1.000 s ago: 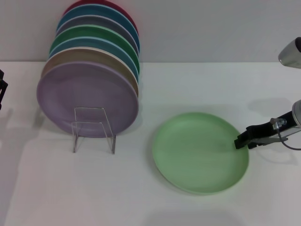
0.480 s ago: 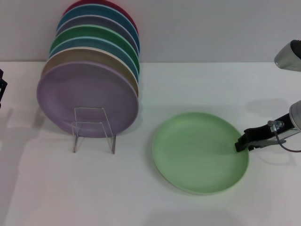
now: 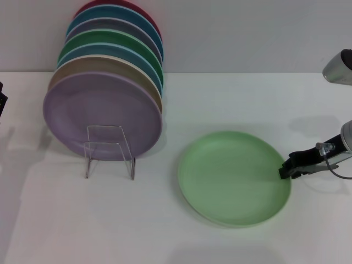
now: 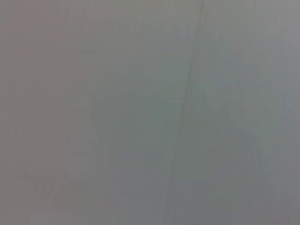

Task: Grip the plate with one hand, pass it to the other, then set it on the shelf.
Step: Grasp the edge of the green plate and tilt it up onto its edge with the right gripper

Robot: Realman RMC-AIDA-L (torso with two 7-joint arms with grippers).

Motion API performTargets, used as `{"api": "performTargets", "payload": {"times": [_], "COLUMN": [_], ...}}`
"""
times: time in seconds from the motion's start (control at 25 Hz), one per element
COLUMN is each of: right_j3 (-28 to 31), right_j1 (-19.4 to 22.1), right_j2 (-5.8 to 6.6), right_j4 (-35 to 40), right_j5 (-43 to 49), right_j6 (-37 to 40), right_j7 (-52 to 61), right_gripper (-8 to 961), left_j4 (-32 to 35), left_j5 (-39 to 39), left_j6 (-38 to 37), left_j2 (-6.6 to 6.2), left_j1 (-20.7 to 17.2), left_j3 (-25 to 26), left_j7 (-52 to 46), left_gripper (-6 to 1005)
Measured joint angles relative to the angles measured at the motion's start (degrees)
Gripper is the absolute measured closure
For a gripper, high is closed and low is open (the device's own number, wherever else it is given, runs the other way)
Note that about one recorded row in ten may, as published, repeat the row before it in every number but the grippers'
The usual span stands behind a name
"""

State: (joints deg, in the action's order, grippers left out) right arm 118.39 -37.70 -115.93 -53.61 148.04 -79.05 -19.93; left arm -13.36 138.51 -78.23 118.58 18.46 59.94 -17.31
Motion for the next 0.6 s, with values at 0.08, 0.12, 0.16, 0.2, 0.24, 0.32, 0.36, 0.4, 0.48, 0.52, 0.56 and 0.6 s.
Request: {"api": "performTargets", "payload": {"times": [0.08,0.12,0.16,0.2,0.24,0.32,0.36,0.4,0.48,0.52,0.56,0.6], "right_j3": [0.00,0.00,0.00,-0.03,-0.03,-0.07,-0.07,-0.09,-0.09,-0.09,-0.09,-0.06], "right_j1": [0.01,0.03,0.05,0.06,0.06,0.02,-0.01,-0.03,0.01,0.01,0.07,0.21], "right_j2": [0.00,0.00,-0.01,-0.09,-0.09,-0.13,-0.13,-0.14,-0.16,-0.16,-0.17,-0.24], "right_j4": [0.00,0.00,0.00,0.08,0.08,0.34,0.46,0.53,0.42,0.42,0.31,0.12], "right_j5": [-0.03,-0.13,-0.19,-0.26,-0.26,-0.28,-0.30,-0.33,-0.34,-0.34,-0.35,-0.37], "right_j6": [0.09,0.24,0.35,0.59,0.59,0.70,0.71,0.76,0.87,0.87,1.03,1.40], "right_j7": [0.00,-0.08,-0.21,-0.41,-0.41,-0.47,-0.47,-0.48,-0.59,-0.59,-0.70,-1.03], "right_gripper": [753,754,756,757,759,762,793,824,887,890,893,896], "left_j4": [0.00,0.00,0.00,0.00,0.00,0.00,0.00,0.03,0.07,0.07,0.09,0.09], "left_j5": [0.00,0.00,0.00,0.00,0.00,0.00,0.00,0.00,0.00,0.00,0.00,0.00], "left_j6": [0.00,0.00,0.00,0.00,0.00,0.00,-0.03,-0.05,-0.06,-0.06,-0.08,-0.08], "left_j2": [0.00,-0.01,-0.01,-0.01,-0.01,-0.01,-0.02,-0.02,-0.02,-0.02,-0.02,-0.02], "left_j1": [0.00,0.00,0.00,0.03,0.03,0.03,0.07,0.08,0.08,0.08,0.02,0.01], "left_j3": [0.00,0.00,0.00,0.00,0.00,0.00,0.03,0.06,0.07,0.07,0.19,0.33], "left_j7": [0.00,0.00,0.00,0.00,0.00,0.00,0.00,0.00,0.00,0.00,0.00,0.00], "left_gripper": [191,191,191,191,191,191,191,191,191,191,191,191]}}
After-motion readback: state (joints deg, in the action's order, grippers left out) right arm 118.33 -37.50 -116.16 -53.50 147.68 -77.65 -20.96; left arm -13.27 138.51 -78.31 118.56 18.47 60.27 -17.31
